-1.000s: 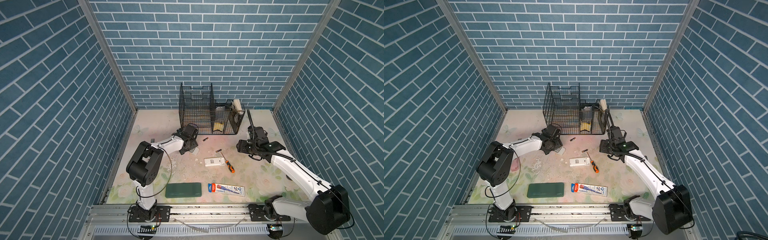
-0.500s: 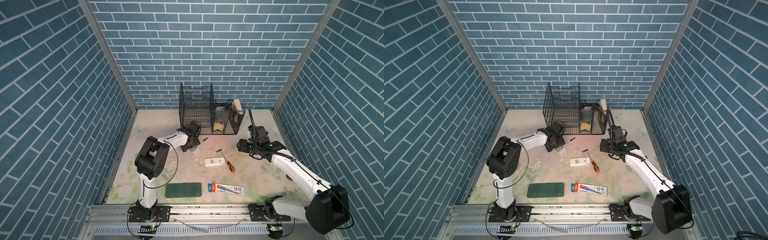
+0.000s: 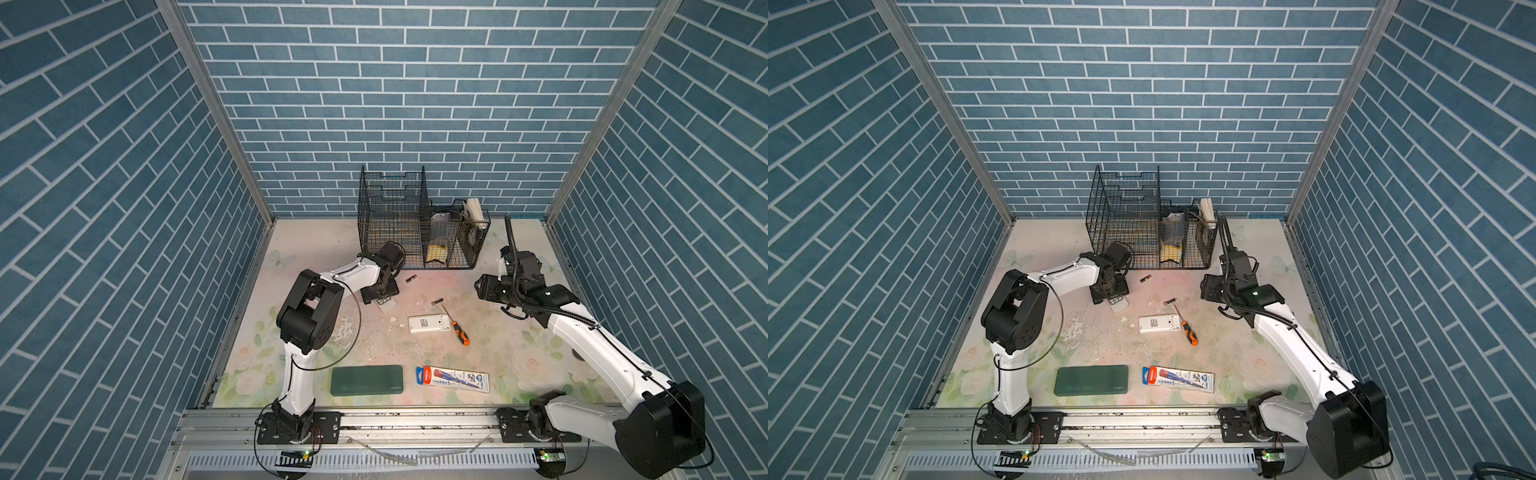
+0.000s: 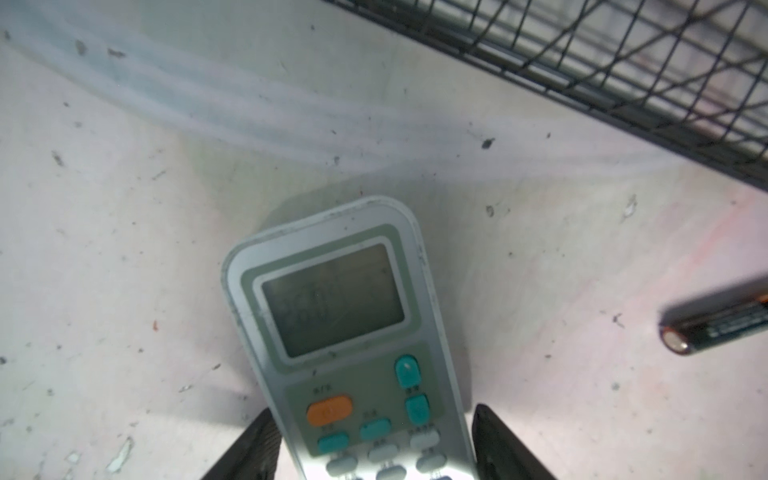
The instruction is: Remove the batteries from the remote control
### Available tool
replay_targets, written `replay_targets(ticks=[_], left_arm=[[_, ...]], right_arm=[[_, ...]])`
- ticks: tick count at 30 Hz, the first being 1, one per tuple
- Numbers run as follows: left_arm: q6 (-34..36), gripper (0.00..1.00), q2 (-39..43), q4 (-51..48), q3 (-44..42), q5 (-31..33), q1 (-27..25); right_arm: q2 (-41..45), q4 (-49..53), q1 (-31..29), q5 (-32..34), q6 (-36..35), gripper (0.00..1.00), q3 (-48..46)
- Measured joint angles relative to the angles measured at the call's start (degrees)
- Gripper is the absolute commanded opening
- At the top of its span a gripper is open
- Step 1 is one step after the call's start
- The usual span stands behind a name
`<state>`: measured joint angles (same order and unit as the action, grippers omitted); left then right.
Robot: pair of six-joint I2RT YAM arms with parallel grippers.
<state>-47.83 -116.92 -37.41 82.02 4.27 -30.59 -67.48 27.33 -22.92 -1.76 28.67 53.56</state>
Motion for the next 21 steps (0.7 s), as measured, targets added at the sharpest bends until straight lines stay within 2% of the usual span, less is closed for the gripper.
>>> replay_targets(ticks=[7,17,21], left_arm=[[2.3,0.7,1.6,-0.9,-2.5,-0.3,-0.2],[6.1,0.49,5.5,1.8,-8.4,-1.7,-0.1],[6.3,0.45,8.1,4.9,-12.2,-3.2,-0.1]], right_arm=[[-0.8,-1.2,0.0,-1.2,0.0,0.6,0.0],[-4.3,-4.6,-0.1,-7.5,1.6,0.56,0.0],[-6.4,-6.1,-1.4,-9.4,3.0,0.55,0.0]])
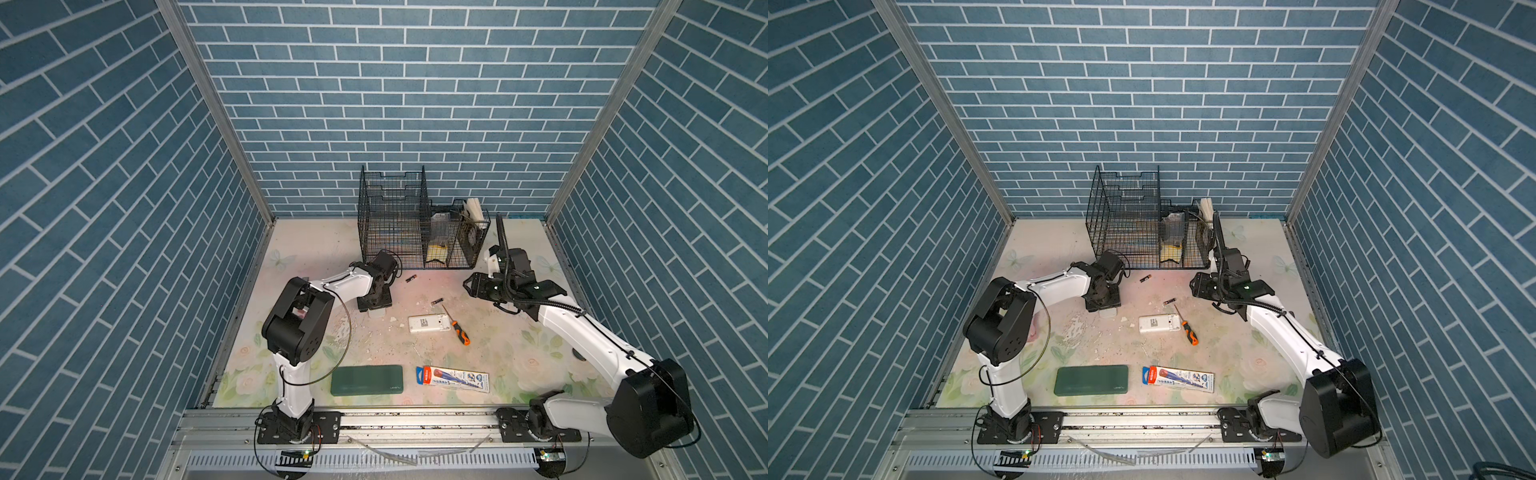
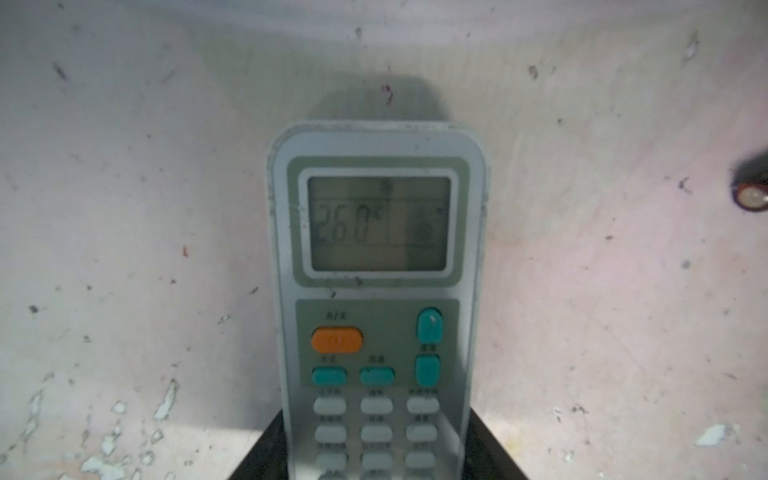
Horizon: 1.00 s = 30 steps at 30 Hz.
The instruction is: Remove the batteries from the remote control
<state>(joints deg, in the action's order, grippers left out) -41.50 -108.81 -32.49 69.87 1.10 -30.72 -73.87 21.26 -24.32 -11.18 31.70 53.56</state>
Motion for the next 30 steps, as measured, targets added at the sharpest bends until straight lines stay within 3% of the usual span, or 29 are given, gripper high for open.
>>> replay_targets(ticks=[16,21,30], left_arm=[[-5.9,0.4,14.5,13.8,-17.5,-12.3,0.0],[-10.2,0.37,19.0,21.4,-20.7,-14.0,0.1],[-16.0,0.37,23.4,29.5,-22.0,-15.8,1.2]], right_arm=[[-7.2,-5.7,-12.4,-2.6,5.1,0.53,0.1],[-7.8,-8.1,-16.1,-0.8,6.4,0.47,0.0],[-8.2,-18.6,-20.5,1.1,7.5,0.46,-0.4]])
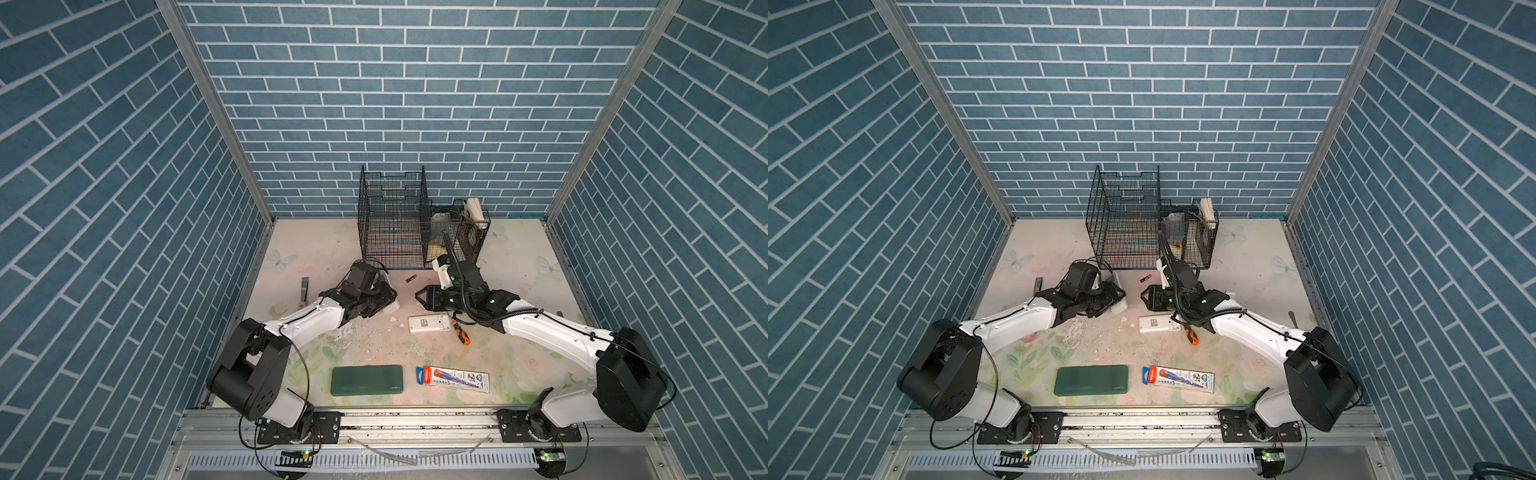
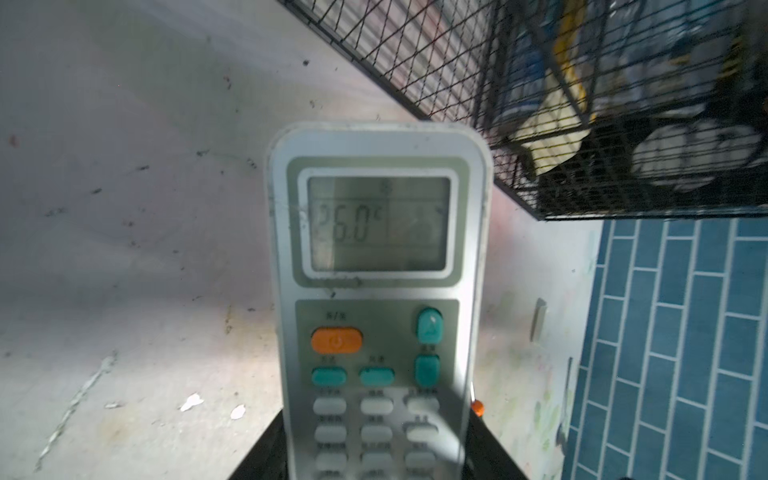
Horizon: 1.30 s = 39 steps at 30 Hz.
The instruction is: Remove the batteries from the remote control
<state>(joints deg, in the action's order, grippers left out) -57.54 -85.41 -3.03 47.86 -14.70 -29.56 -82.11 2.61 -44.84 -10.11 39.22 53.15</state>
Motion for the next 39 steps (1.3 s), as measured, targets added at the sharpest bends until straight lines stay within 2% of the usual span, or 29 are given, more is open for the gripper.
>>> replay_targets(ticks=[9,25,33,39], left_arm=[[-3.5,0.37,1.3,2.9,0.0,-0.7,0.1],[-5.4,0.37,1.3,5.0,0.0,-1.3,0.3],[-7.3,0.37,1.7,5.9,0.0,-2.0,0.3],[-8.7,0.37,3.3,8.3,-1.0,-2.2,0.3]], right_arm=[[-6.2,-4.0,-1.4,-0.7,0.0,0.41,0.3],[-7.1,-6.8,-2.9,-2.0,0.3,0.43,2.0],[-11.4,-11.1,-2.9,-3.0,2.5,0.43,4.2],[-14.4,-13.2,-2.9,-3.7,3.2,0.39,6.1]])
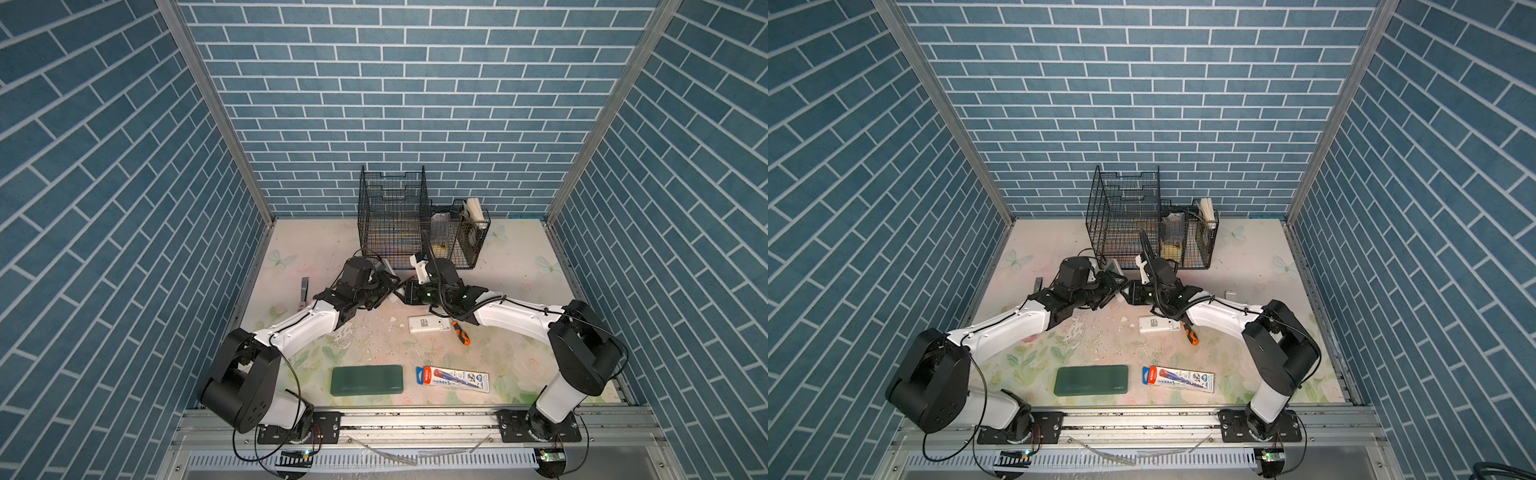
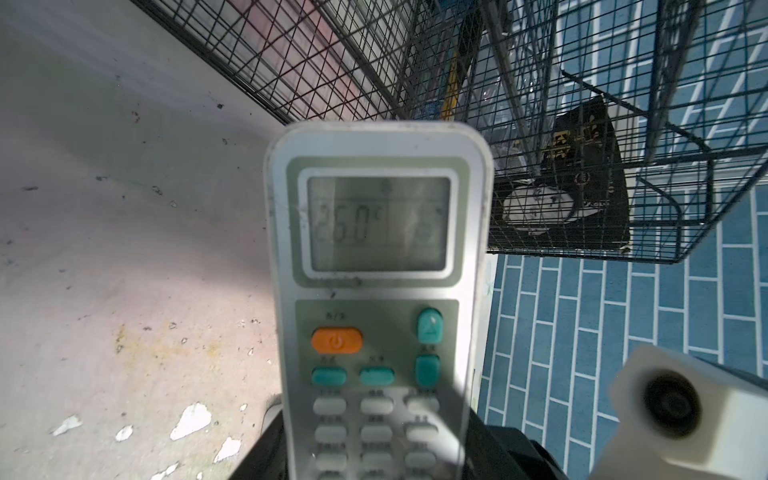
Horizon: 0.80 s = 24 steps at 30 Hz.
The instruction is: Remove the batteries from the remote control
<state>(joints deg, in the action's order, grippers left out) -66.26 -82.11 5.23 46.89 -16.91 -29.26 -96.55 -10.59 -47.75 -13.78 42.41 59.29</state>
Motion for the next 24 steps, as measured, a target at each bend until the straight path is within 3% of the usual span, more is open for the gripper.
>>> replay_targets(ticks=[10,17,24], left_arm=[[-1.5,0.38,0.0,2.8,-0.8,-0.1,0.3],[-2.0,0.48,0.0,3.7,-1.5,0.1,0.3],[-2.1,0.59,0.1,4.2,-2.0,0.1,0.7]], right_arm=[[-0.7,-3.8,0.0,0.1,2.3,0.22,0.0],[-1.0,-4.2,-0.4,0.6,1.4,0.11,0.0],[-1.2,-4.4,-0.5,0.6,1.2,0.06,0.0]])
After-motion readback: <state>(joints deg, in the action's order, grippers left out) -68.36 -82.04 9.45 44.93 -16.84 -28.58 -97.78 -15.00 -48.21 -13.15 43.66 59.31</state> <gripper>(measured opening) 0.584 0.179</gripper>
